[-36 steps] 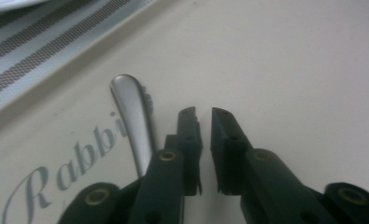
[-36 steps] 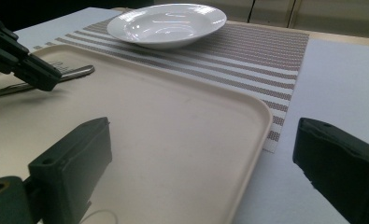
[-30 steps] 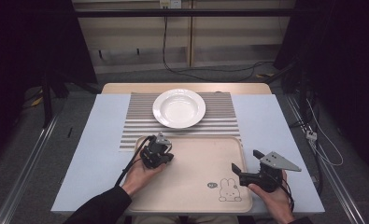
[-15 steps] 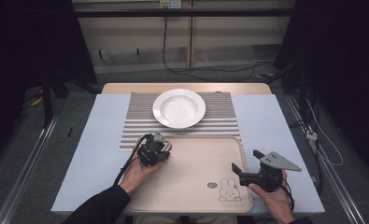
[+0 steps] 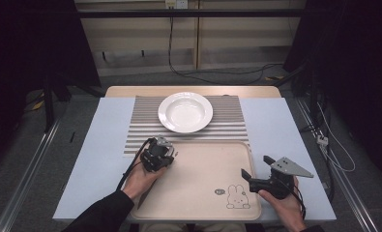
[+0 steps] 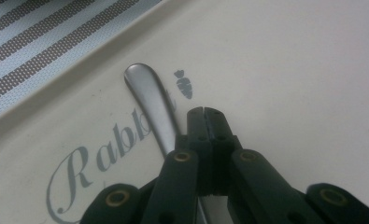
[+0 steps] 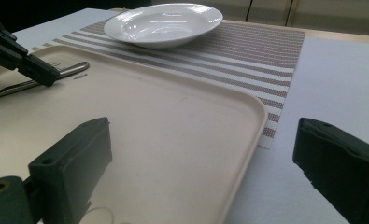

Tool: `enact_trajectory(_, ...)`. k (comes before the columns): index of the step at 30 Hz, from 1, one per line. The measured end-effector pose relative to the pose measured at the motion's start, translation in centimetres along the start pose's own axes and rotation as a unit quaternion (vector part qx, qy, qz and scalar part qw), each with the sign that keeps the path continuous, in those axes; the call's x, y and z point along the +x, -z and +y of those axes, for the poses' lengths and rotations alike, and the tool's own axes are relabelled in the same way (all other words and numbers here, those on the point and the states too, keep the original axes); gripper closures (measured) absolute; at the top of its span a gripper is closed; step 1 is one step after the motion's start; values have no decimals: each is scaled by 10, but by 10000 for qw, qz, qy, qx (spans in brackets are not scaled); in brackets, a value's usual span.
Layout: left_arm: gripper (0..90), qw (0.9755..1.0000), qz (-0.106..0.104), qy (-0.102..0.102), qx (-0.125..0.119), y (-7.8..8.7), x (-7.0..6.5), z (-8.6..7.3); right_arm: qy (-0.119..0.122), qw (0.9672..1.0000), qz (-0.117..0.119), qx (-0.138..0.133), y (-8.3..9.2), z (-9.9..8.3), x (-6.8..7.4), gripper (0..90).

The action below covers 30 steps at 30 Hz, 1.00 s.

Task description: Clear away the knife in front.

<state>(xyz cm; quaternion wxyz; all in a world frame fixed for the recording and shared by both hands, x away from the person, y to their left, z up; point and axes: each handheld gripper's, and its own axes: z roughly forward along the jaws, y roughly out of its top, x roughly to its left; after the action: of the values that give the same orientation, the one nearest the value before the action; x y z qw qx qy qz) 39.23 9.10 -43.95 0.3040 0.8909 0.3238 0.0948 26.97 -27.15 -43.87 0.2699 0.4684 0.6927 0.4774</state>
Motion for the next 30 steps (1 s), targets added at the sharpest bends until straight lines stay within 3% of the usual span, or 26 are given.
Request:
enact_trajectory(10, 900, 10000, 30, -87, 9, 6, 5, -7, 39, 10000, -11, 7, -1, 1, 1, 45)
enact_trajectory(19, 900, 9999, -31, 124, 10, 12, 14, -15, 68, 10000, -10, 18, -2, 1, 2, 45)
enact_trajectory(27, 900, 9998, -118, 121, 51, 20, 7, -24, 59, 10000, -10, 26, -3, 2, 2, 44)
enact_trajectory(30, 900, 9999, -55, 104, 56, 23, 6, -27, 71, 10000, -13, 16, -3, 2, 3, 45)
